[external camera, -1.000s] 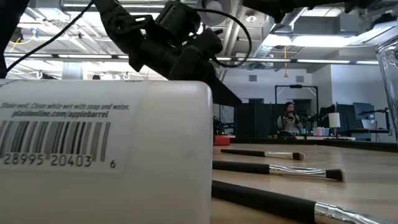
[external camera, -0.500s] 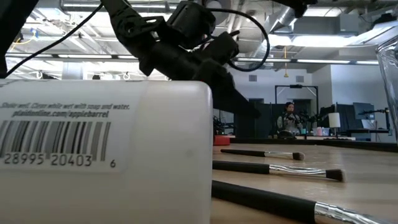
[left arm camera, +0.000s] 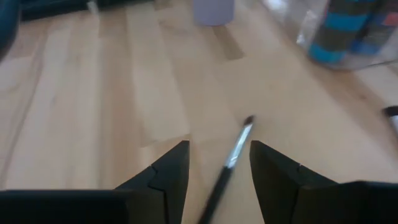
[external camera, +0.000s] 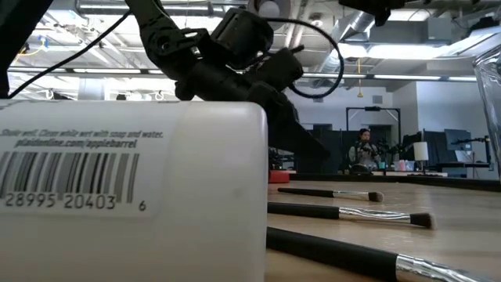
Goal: Pick & Place Paint Supplies
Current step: Put the black silver paint brush into the purple cup
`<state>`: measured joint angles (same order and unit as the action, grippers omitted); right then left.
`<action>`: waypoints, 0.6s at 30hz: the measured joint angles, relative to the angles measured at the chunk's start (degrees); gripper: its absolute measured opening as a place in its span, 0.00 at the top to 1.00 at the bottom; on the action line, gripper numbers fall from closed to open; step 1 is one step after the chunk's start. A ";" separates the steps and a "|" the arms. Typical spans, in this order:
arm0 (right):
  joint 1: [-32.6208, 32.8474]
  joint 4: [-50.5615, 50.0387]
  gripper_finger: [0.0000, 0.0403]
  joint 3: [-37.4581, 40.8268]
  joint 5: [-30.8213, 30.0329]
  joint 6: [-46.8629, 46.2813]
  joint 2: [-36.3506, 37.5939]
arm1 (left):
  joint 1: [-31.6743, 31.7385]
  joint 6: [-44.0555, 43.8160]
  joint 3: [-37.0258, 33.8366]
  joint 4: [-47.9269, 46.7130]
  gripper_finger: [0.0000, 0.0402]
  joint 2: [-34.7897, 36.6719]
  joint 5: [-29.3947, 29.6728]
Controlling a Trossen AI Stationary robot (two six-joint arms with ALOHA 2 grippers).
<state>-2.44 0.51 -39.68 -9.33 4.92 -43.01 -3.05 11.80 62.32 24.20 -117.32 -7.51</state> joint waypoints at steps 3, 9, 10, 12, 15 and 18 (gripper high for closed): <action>-0.14 -0.23 0.76 0.00 0.01 0.08 -0.12 | -0.60 0.03 0.01 0.99 0.64 -0.31 -0.04; -1.76 -0.07 0.76 0.00 -0.01 -0.01 -0.09 | -1.42 2.65 0.50 1.28 0.61 -1.89 0.03; -2.03 -0.07 0.76 0.00 0.00 -0.22 -0.08 | -1.38 3.04 1.21 1.46 0.61 -2.75 0.05; -2.47 -0.13 0.76 0.00 0.02 -0.51 -0.12 | -1.01 3.29 2.21 1.72 0.60 -3.98 0.03; -2.67 -0.20 0.76 0.00 0.01 -1.35 -0.52 | -0.36 3.38 3.74 1.02 0.59 -6.41 0.07; -2.67 -0.37 0.76 0.00 0.01 -1.41 -0.46 | 0.17 4.13 5.40 -1.31 0.59 -7.98 -0.66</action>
<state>-5.10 0.15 -39.68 -9.32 3.51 -43.47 -2.88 15.93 67.72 22.89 -125.29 -8.17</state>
